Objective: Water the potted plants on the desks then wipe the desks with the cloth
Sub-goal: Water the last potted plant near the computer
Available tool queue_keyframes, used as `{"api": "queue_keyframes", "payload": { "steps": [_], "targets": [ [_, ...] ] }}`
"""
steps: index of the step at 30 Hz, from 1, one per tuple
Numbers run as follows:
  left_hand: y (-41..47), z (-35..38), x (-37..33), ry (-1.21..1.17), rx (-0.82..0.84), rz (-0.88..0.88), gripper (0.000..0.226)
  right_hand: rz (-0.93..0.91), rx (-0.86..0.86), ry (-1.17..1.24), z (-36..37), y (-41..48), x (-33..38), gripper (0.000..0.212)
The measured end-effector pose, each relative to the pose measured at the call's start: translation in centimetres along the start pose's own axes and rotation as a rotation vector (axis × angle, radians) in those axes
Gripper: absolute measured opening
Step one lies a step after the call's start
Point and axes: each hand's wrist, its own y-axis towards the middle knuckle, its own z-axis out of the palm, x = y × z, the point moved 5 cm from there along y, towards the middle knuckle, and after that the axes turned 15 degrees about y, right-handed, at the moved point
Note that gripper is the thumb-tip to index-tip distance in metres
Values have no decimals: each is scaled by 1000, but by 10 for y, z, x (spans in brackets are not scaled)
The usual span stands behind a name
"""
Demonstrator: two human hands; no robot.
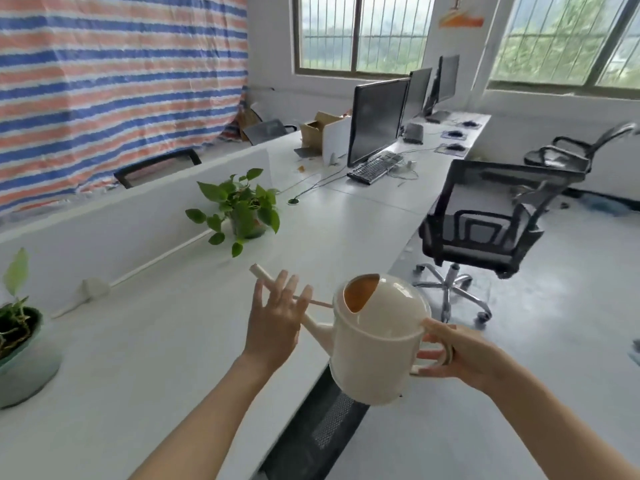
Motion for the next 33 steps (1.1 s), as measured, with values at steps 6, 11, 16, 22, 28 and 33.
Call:
{"api": "queue_keyframes", "payload": {
  "steps": [6, 11, 16, 22, 28, 33],
  "targets": [
    [77, 15, -65, 129, -16, 11, 47, -3, 34, -126, -82, 48, 55, 70],
    [114, 32, -108, 147, 106, -5, 39, 6, 67, -423, -138, 100, 90, 63],
    [152, 57, -121, 215, 176, -3, 39, 16, 203, -536, -152, 146, 110, 34],
    [202, 108, -111, 218, 196, -41, 41, -73, 184, -434, -139, 230, 136, 51],
    [241, 164, -88, 132, 201, -316, 64, -157, 107, -344, -125, 319, 173, 56],
    [253, 201, -70, 40, 536, -482, 84, -149, 109, -427, -105, 378, 187, 56]
  ]
}}
